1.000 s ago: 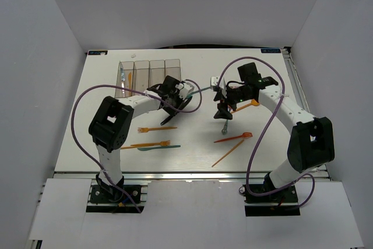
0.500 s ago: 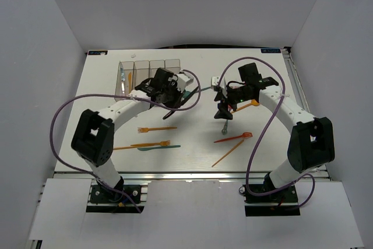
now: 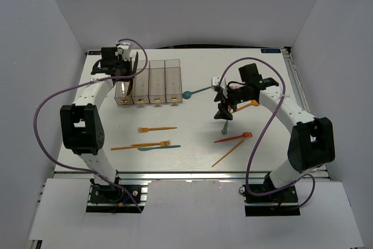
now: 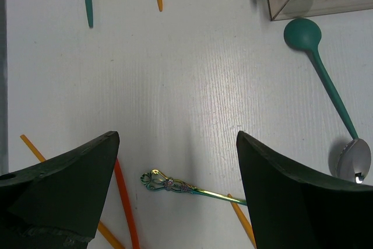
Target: Sort the eating utensils into containers
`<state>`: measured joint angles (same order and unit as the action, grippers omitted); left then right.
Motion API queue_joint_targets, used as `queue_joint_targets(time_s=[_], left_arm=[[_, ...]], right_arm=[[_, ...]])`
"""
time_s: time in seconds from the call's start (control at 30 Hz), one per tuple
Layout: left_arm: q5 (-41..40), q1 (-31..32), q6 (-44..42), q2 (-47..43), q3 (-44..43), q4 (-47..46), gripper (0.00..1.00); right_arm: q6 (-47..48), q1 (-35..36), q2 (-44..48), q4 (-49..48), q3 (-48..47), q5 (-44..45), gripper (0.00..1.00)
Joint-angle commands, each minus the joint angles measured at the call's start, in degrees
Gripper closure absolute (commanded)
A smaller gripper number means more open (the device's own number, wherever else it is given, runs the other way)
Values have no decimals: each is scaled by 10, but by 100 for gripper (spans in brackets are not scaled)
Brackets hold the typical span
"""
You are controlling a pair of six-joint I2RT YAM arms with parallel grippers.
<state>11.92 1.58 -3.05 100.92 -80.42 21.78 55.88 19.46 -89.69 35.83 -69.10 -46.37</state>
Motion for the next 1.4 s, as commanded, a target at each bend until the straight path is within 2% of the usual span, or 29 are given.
queue_joint_targets(time_s=[0.0,0.1,0.27,0.37,0.4,0.43,0.53,0.57,0.63,0.7,0.77,0.83,0.9,1.1,1.17,1.37], left_arm=[[-17,-13,25,26,-52,-14,100],[-30,-39,26,64,-90,-11,100],[-55,-44,26,103,-116,-11,100],[-62,-46,45,115,-124,-11,90],[-60,-46,52,115,-124,-10,86],[-56,-46,55,113,-122,-10,71],[-44,-46,72,90,-105,-15,46],[-30,-46,74,83,-92,-16,35],[-14,-46,80,58,-81,-16,27],[-1,-46,90,35,-60,-17,23],[1,-46,98,-6,-46,-18,11],[-1,-46,114,-38,-17,-24,9],[-3,-47,133,-94,23,-38,2],[19,-49,170,-255,138,-71,2],[33,-49,187,-288,182,-67,2],[67,-49,233,-408,296,-59,2]], right_arm=[[-1,-3,21,-9,-2,-12,12],[-1,-5,27,-8,4,-9,12],[1,-6,27,-8,5,-7,12],[4,-7,26,-5,1,-4,12],[4,-7,25,-4,0,-4,12],[4,-7,24,-3,-1,-2,12],[-3,-7,23,-4,-2,3,12],[-6,-7,22,-4,-3,7,12],[-14,-7,22,-3,-6,14,12],[-14,-7,22,7,-7,20,12],[1,-9,23,21,-8,28,12],[33,-12,29,41,-5,33,12],[64,-23,36,65,1,32,11],[279,-56,38,184,12,13,10],[312,-58,36,214,12,17,11],[332,-58,37,229,29,26,14]])
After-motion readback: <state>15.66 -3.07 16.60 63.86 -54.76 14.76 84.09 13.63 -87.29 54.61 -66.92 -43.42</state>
